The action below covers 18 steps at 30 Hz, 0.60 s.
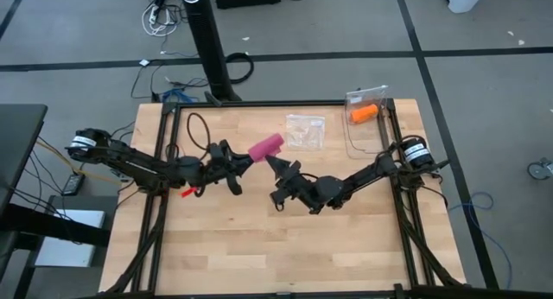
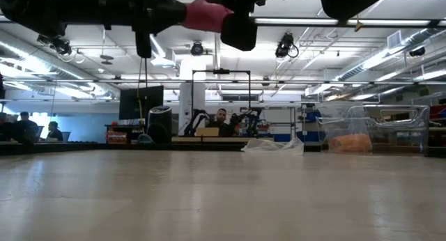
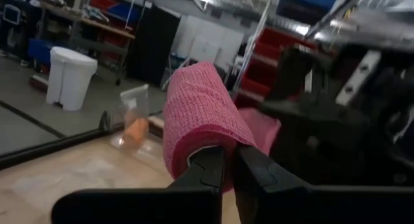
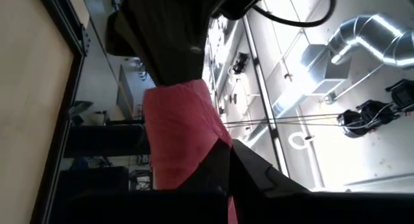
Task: Roll bandage
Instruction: Roll the pink bandage
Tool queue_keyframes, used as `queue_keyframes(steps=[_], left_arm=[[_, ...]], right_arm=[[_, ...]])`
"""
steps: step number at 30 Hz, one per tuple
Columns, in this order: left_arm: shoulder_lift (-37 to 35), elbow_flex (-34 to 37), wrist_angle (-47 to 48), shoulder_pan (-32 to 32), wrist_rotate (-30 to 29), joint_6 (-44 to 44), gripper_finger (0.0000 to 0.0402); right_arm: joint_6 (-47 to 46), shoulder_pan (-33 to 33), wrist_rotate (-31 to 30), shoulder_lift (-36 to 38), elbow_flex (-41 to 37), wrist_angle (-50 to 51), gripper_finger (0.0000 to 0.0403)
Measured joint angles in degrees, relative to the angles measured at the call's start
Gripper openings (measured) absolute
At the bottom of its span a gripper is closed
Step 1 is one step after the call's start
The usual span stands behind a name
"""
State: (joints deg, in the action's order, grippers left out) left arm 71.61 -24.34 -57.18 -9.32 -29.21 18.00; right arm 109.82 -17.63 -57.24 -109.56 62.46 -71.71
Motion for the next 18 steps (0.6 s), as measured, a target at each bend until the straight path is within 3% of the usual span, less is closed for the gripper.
queue_keyframes(steps=[7,18], left_arm=[[0.02,0.07,3.23,-0.04,2.6,-1.29,0.0021],[0.02,0.15,8.74,-0.04,4.95,-1.68,0.0021]], right_arm=[[-6.54,2.1,0.2,-0.02,0.0,7.31,0.0018],[-16.2,2.86,-0.65,-0.02,0.0,12.8,0.0087]])
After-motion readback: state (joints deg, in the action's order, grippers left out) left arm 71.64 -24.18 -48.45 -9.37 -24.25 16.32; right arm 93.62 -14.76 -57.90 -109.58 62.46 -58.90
